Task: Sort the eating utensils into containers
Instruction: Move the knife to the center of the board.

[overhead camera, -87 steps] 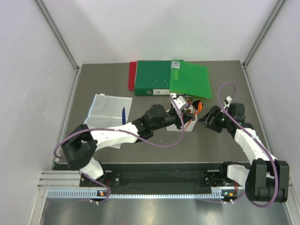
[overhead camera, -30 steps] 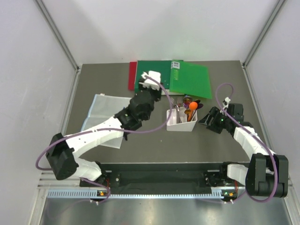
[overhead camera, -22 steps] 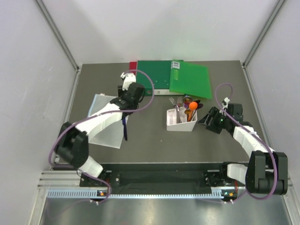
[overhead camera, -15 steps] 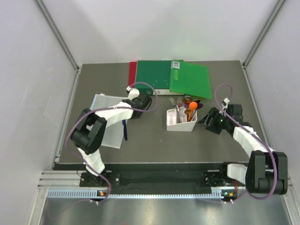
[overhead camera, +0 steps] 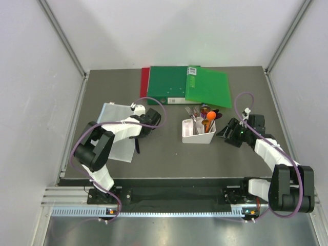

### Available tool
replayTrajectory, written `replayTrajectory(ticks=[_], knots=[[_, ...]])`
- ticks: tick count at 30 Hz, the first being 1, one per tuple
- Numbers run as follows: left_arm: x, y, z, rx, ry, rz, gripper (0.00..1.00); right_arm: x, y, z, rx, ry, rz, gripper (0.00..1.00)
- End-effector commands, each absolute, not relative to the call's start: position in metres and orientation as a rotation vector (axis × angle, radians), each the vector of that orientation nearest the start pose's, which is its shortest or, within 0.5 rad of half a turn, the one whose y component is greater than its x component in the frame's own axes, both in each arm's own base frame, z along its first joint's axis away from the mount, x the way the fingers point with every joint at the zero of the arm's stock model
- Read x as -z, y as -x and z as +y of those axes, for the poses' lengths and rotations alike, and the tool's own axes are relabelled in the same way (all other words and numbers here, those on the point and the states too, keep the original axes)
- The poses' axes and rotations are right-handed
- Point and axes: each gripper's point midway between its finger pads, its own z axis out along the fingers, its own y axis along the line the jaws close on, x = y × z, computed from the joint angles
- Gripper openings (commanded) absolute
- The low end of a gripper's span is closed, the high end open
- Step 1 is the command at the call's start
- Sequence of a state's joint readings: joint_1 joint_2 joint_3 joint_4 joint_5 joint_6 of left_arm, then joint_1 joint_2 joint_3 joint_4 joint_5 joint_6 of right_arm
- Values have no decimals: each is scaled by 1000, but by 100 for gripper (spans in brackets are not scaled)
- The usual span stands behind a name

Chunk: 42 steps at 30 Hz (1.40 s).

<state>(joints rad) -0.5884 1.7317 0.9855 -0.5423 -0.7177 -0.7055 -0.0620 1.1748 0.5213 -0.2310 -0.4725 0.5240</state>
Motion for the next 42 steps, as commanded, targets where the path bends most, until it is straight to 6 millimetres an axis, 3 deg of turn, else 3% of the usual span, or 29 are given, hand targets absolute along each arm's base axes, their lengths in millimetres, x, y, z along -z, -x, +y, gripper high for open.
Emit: replayTrajectory(ticks=[1, 7, 16, 19, 23, 33, 42], knots=[[-25, -313, -102, -434, 315, 2441, 47, -66, -273, 80, -778, -481, 2400, 64], [-15, -301, -118, -289, 334, 2522, 43, -68, -273, 80, -776, -479, 2396, 64], [4, -277, -117, -262, 351, 2604, 39, -68, -274, 80, -781, -476, 2397, 64], [-1, -279, -121, -250, 348, 2602, 40, -70, -275, 79, -772, -476, 2392, 64], [-24, -288, -129, -177, 337, 2551, 41, -69, -275, 79, -772, -478, 2394, 64], [-42, -284, -131, -138, 306, 2558, 42, -75, -278, 79, -775, -478, 2375, 64], [-22, -284, -120, -249, 247, 2592, 44, -69, -275, 80, -781, -488, 2387, 64]])
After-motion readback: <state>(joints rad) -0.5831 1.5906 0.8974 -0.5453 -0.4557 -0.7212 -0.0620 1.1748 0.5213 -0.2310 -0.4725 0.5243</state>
